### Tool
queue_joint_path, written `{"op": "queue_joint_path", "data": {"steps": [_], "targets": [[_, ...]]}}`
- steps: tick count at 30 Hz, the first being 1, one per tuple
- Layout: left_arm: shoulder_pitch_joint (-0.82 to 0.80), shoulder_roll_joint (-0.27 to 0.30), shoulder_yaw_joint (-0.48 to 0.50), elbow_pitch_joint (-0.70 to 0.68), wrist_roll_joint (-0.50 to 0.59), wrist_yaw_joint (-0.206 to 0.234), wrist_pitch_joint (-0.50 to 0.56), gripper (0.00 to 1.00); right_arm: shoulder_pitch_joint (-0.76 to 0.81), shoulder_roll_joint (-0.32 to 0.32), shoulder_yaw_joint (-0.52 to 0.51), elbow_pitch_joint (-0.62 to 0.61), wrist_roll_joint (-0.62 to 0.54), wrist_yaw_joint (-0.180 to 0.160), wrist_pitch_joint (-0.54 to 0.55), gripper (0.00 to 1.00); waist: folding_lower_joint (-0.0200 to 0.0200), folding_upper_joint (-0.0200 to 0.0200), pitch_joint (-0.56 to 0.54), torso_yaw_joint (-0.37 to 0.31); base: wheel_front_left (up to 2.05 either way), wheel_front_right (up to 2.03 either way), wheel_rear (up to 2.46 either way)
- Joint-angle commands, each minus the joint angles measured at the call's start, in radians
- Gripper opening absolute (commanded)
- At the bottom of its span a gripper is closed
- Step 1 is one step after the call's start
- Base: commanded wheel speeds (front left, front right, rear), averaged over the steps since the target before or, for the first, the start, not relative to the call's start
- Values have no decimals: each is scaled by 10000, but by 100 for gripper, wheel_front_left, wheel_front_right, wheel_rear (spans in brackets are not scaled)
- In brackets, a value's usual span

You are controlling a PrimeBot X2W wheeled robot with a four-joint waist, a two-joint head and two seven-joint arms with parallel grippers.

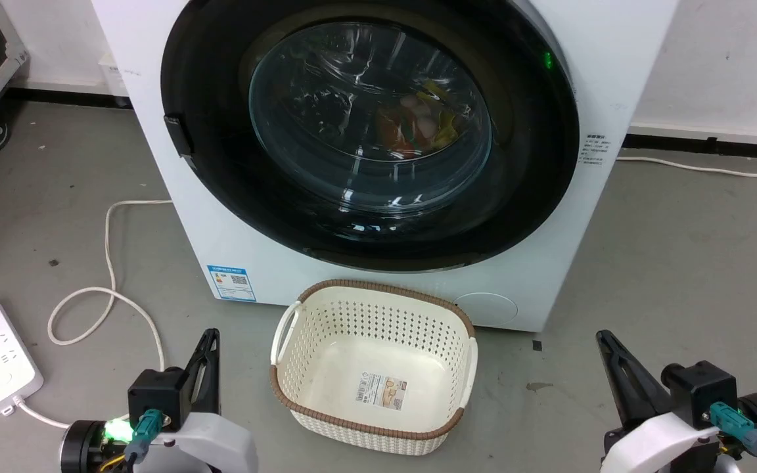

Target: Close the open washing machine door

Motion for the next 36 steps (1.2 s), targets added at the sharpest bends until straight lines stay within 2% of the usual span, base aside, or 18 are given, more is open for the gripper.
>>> {"op": "queue_joint_path", "data": {"steps": [1, 36], "targets": [[-77, 3, 12, -47, 26, 28, 3, 0, -140, 47, -1, -53, -53, -7, 5, 0, 0, -1, 0, 0, 0, 0, 0], [-77, 3, 12, -47, 26, 28, 3, 0, -140, 47, -1, -53, -53, -7, 5, 0, 0, -1, 0, 0, 0, 0, 0]]}}
